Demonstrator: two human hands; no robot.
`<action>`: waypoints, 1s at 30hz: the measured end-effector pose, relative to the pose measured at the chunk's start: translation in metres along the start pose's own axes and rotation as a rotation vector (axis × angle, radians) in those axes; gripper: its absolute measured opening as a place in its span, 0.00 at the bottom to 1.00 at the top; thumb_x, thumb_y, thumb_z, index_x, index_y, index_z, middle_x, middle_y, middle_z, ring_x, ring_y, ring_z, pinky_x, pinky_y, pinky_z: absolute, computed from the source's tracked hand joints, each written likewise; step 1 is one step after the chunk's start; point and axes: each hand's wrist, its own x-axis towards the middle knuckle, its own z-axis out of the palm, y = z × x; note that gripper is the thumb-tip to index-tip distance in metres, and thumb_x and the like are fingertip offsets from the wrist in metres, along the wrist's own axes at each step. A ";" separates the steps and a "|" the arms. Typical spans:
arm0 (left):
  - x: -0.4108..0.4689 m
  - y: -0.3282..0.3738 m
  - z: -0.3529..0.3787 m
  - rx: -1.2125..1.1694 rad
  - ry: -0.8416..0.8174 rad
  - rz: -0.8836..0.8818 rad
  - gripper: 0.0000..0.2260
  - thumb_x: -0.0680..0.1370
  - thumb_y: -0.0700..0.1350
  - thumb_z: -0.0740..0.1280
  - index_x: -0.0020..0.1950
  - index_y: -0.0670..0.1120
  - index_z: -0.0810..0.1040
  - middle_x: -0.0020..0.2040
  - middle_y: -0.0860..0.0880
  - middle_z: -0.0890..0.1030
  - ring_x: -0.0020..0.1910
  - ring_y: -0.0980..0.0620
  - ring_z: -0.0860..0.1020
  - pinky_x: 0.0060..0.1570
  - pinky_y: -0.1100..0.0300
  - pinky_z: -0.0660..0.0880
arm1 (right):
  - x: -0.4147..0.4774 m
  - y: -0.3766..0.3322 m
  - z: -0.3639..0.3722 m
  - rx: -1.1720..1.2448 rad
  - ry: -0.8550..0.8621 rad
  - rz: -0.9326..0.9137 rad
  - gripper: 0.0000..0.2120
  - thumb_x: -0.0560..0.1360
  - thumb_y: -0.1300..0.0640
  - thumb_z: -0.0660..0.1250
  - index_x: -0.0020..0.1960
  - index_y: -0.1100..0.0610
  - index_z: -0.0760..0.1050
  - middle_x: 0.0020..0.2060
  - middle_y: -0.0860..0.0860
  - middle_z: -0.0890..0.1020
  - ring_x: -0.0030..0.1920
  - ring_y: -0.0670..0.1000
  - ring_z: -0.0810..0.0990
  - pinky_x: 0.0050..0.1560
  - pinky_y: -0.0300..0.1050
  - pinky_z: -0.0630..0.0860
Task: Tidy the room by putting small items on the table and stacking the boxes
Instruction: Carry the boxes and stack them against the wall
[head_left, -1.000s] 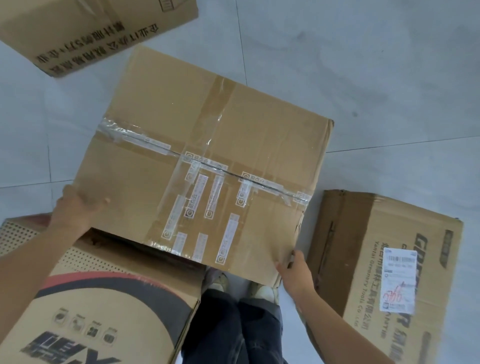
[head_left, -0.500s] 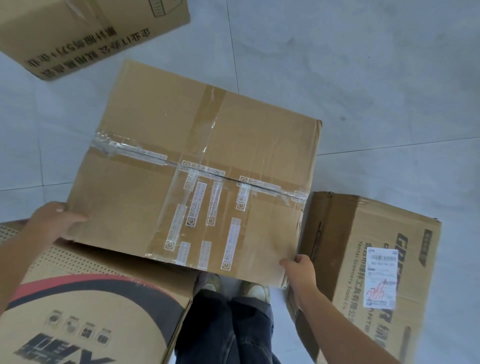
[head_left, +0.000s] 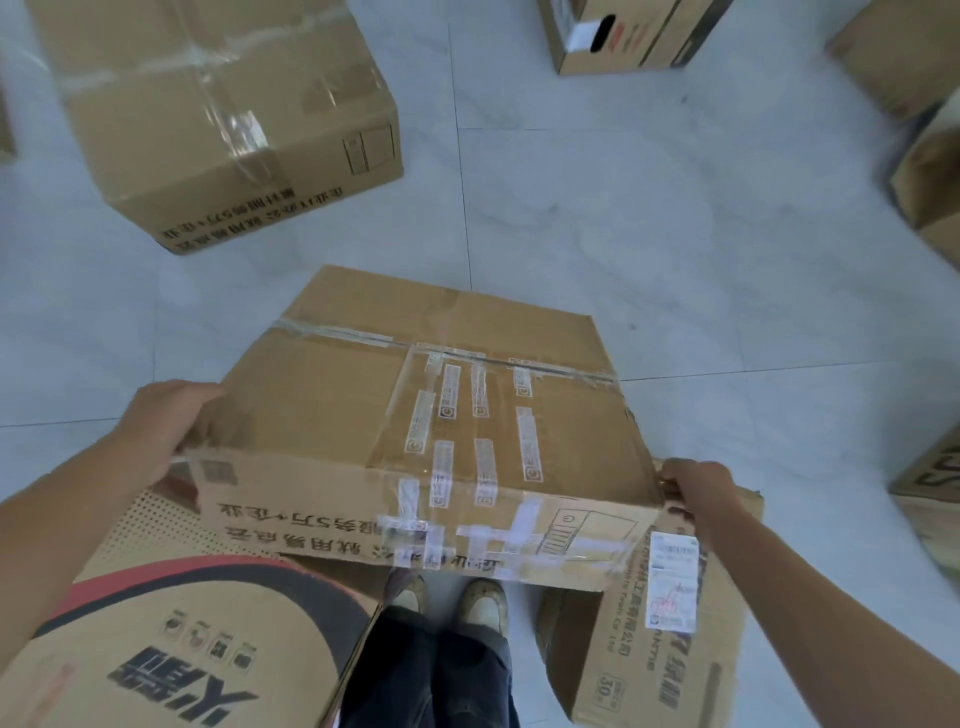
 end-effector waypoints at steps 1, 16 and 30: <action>0.003 0.002 -0.002 -0.013 -0.009 -0.004 0.18 0.80 0.40 0.61 0.68 0.34 0.69 0.35 0.47 0.67 0.32 0.50 0.65 0.50 0.56 0.63 | -0.002 -0.010 -0.011 -0.006 -0.019 0.009 0.06 0.72 0.67 0.60 0.37 0.64 0.70 0.30 0.57 0.71 0.22 0.51 0.71 0.30 0.40 0.64; -0.007 -0.052 0.005 -0.089 0.096 0.069 0.20 0.76 0.37 0.62 0.69 0.41 0.69 0.65 0.37 0.73 0.62 0.36 0.72 0.58 0.43 0.70 | -0.024 0.007 -0.002 0.173 -0.251 -0.133 0.32 0.72 0.72 0.65 0.70 0.49 0.61 0.59 0.52 0.72 0.57 0.55 0.70 0.51 0.48 0.68; -0.056 -0.017 0.022 -0.476 0.211 0.037 0.16 0.76 0.40 0.67 0.64 0.44 0.75 0.50 0.48 0.78 0.52 0.49 0.74 0.54 0.57 0.71 | -0.025 0.001 -0.011 0.099 -0.109 -0.207 0.29 0.72 0.54 0.71 0.68 0.60 0.64 0.59 0.56 0.74 0.55 0.54 0.71 0.55 0.49 0.68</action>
